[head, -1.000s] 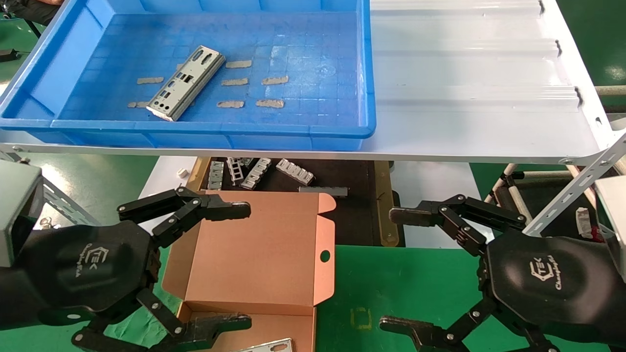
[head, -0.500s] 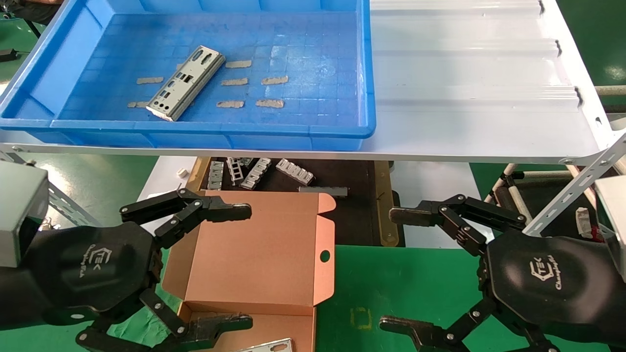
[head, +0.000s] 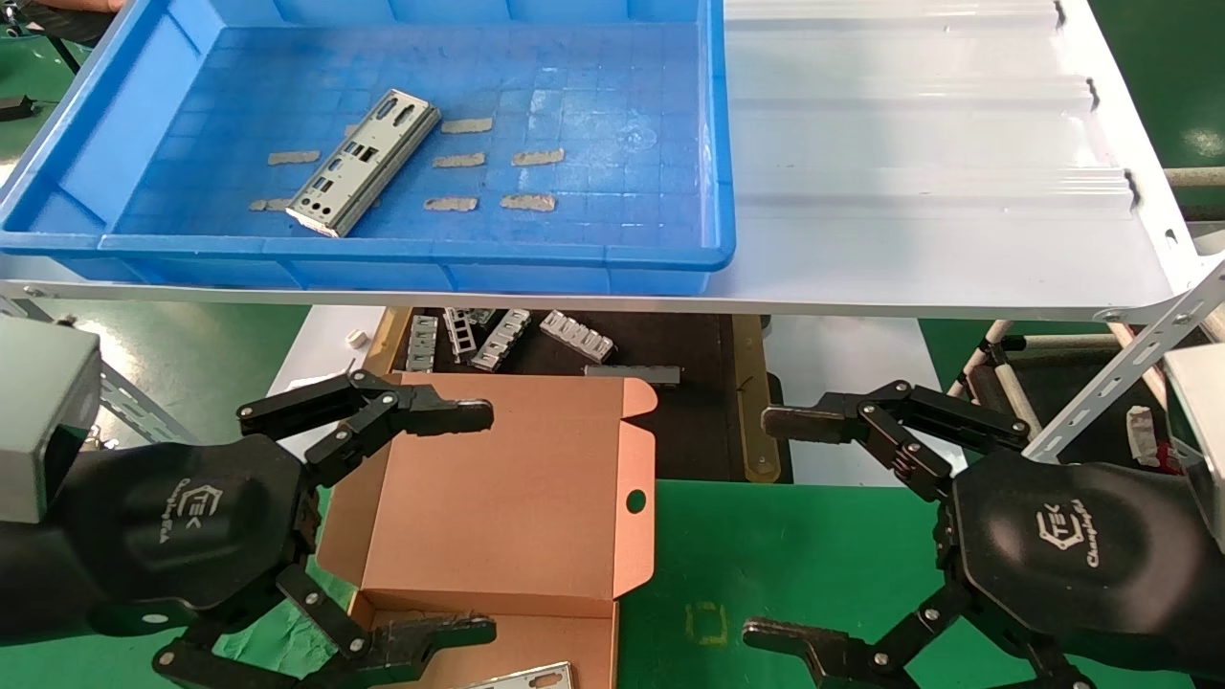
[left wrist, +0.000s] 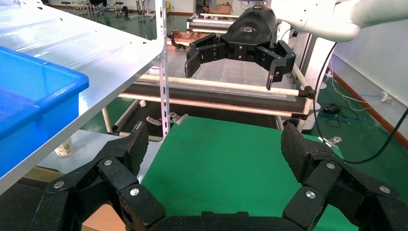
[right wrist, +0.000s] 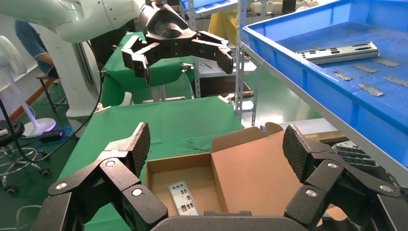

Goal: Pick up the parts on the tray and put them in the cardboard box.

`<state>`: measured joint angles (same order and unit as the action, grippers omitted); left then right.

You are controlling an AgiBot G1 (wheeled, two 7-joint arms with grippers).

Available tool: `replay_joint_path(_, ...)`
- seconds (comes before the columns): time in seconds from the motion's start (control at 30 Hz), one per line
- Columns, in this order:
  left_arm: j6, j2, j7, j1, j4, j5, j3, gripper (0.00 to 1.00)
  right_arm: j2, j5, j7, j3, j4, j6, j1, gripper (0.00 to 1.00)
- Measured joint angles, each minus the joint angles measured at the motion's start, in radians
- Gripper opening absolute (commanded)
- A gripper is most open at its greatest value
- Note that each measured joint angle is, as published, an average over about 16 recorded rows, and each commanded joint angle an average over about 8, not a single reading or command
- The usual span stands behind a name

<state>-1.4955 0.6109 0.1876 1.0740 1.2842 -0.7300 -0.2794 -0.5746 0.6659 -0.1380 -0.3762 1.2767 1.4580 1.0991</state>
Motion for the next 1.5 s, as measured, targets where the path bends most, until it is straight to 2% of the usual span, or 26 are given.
replay_joint_path(1.5, 0.001, 0.0, -0.001, 0.001, -0.001, -0.002, -0.002, 1.0, 0.0, 0.0, 0.0, 0.0, 0.0, 0.0, 0.0, 1.0)
